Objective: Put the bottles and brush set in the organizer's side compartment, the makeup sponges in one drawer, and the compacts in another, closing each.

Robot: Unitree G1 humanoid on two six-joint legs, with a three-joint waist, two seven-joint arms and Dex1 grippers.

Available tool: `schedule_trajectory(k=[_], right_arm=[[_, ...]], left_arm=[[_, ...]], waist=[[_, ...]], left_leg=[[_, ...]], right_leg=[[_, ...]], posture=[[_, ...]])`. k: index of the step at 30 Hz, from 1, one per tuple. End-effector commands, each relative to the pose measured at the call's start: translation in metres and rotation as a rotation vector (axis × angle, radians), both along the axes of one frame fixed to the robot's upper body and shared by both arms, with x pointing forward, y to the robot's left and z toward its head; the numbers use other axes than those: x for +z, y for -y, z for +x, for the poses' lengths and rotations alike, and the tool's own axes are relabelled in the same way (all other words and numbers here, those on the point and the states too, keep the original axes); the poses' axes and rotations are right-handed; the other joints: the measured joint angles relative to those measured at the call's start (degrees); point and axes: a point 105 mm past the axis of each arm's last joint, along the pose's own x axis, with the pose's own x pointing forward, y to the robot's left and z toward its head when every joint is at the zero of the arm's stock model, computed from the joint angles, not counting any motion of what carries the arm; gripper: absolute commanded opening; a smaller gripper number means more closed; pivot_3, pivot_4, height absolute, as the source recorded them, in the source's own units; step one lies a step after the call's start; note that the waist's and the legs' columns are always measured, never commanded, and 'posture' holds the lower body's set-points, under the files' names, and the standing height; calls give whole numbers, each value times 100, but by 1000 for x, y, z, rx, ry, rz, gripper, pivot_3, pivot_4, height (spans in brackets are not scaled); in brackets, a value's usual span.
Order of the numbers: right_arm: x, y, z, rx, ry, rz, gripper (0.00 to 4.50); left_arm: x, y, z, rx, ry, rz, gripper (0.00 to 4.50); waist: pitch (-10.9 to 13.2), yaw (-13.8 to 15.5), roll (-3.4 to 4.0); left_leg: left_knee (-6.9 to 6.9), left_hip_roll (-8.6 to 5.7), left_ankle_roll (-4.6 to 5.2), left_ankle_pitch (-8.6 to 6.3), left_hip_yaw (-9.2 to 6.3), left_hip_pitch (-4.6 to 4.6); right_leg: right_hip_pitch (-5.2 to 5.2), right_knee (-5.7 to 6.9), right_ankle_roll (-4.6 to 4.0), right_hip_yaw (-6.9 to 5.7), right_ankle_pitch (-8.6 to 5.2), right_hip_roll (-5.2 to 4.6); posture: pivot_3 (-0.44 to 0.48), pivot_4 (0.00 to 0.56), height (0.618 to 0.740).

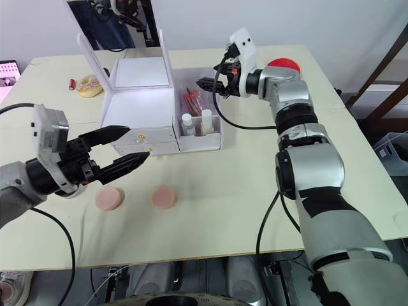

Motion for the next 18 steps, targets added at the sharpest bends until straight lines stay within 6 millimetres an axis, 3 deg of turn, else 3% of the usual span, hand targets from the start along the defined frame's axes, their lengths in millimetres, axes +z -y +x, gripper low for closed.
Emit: schedule_trajectory(k=[1,7,13,15,18], right_arm=[[47,10,-16,43,140,8,4446],[41,38,-66,77,153,-84,4446],[-4,72,-161,201,114,-230,4446],[-18,84,-179,192,93,-254,4446],[-36,110,-189,107,54,-255,4446]], left_arm=[[5,-2,0,2,31,9,4500],[-5,-30,0,80,-15,46,4500],[-24,-99,-16,237,-119,138,4500],[-29,-123,-22,291,-142,170,4500],[-39,-162,-30,388,-166,227,4500]], waist=[[0,10,0],[-4,45,-3],[-4,55,-1],[-4,44,-1],[-6,43,-9]], left_leg=[[0,0,0,0,0,0],[-3,0,1,-1,-1,-2],[-6,0,9,-5,7,-4],[-3,1,11,-6,12,5],[3,3,12,-7,26,33]], right_leg=[[0,-1,0,0,0,0],[0,-4,3,-1,0,0],[-5,-9,-8,4,-9,0],[1,-8,-18,6,-16,0],[22,-10,-18,13,-19,0]], posture=[[0,150,739],[0,150,739],[0,150,739],[0,150,739],[0,150,739]])
